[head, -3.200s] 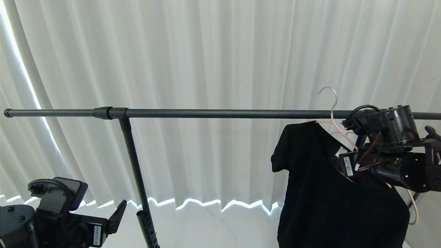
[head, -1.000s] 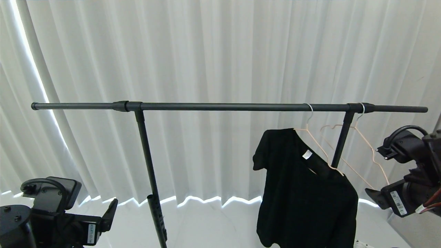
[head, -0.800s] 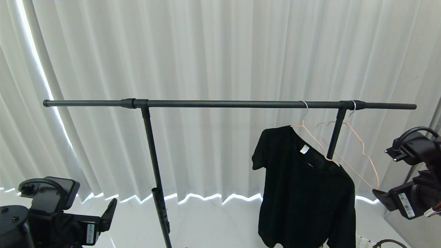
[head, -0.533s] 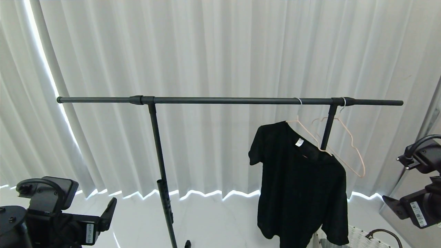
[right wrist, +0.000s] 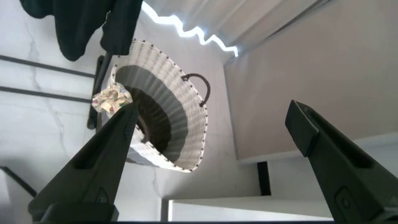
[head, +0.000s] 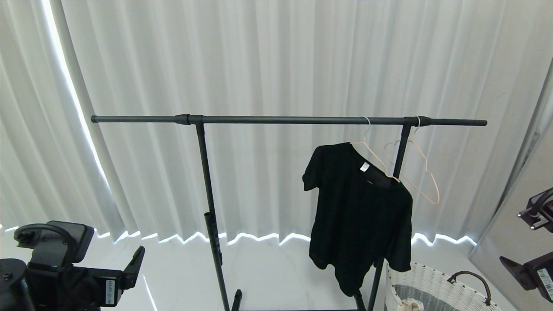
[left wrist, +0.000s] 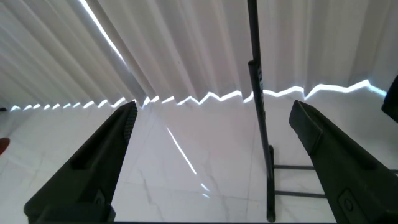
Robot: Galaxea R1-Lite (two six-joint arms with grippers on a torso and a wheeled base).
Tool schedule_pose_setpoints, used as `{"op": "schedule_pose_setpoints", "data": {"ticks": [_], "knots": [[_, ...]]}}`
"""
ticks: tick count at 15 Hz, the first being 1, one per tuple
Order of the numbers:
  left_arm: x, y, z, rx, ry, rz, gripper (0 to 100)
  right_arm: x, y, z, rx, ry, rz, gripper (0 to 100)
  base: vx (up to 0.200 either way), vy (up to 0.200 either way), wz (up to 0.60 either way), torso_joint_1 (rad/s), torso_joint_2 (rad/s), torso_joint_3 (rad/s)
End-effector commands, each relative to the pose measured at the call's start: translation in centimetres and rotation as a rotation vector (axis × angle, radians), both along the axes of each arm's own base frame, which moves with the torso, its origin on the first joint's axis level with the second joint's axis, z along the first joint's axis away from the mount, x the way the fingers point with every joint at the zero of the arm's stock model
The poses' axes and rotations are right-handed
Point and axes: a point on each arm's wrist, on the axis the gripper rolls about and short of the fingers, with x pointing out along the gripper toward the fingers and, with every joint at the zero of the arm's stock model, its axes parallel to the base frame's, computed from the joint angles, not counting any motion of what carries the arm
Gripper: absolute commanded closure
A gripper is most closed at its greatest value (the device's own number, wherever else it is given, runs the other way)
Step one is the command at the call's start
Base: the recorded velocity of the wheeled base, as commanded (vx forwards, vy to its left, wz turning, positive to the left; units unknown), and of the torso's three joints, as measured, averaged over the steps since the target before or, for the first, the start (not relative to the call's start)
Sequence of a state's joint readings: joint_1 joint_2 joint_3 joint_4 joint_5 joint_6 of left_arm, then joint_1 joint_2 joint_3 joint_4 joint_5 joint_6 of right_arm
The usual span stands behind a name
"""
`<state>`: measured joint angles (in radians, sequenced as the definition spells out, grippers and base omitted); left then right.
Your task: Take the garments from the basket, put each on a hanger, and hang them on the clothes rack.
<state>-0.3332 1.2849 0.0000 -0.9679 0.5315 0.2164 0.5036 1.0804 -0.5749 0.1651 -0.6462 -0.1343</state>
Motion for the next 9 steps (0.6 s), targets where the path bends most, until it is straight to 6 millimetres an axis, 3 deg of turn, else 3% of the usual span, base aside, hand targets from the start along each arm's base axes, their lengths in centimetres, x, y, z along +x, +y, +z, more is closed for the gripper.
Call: {"op": "schedule_pose_setpoints", "data": {"ticks": [1,9], "knots": [[0.0,0.0,0.0,0.0,-0.001,0.003,0,-0.7,-0.4,0.0,0.007,-0.016,0.002,0,0.0,0.0,0.0,-0.168,0.41,0.207],[-0.1,0.3,0.0,-0.006,-0.011,0.094,0,-1.9,-1.1,-0.1,-0.025,-0.038,0.013,0,0.0,0.0,0.0,-0.223,0.51,0.276]]}}
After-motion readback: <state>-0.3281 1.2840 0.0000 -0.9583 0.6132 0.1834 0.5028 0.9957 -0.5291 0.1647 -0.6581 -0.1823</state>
